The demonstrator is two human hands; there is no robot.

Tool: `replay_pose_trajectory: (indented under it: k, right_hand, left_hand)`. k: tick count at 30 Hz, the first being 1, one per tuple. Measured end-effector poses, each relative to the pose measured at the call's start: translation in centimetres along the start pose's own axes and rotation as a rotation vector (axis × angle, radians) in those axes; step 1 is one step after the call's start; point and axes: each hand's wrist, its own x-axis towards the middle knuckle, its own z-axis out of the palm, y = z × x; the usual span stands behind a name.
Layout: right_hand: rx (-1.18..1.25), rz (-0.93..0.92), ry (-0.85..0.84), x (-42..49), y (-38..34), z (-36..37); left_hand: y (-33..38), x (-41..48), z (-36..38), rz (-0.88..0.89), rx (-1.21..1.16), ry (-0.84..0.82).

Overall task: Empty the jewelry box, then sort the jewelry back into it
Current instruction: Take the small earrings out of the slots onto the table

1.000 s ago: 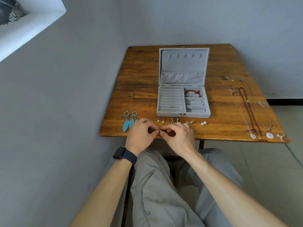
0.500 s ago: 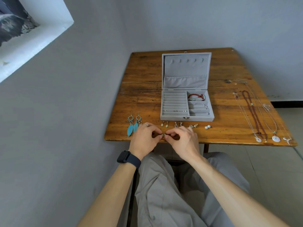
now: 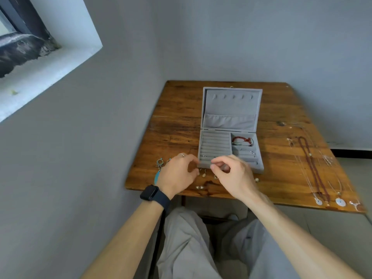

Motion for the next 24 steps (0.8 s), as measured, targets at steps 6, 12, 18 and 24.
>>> replay_pose_trajectory:
  k: [6, 12, 18, 24]
  right_hand:
    - [-0.363, -0.008, -0.071, 4.9, 0.0, 1.1]
    - [-0.517, -0.070, -0.124, 6.2, 0.0, 2.2]
    - [-0.584, -0.136, -0.171, 6.8, -0.8, 2.1]
    - [-0.530, -0.040, -0.184, 7.0, -1.1, 2.2]
  left_hand:
    - [0.2, 4.0, 1.2, 0.011, 0.269, -0.105]
    - [-0.4, 4.0, 2.1, 0.064, 0.393, -0.153]
    - [-0.2, 4.2, 2.3, 0.069, 0.432, -0.148]
    - [0.3, 4.5, 1.6, 0.051, 0.441, -0.192]
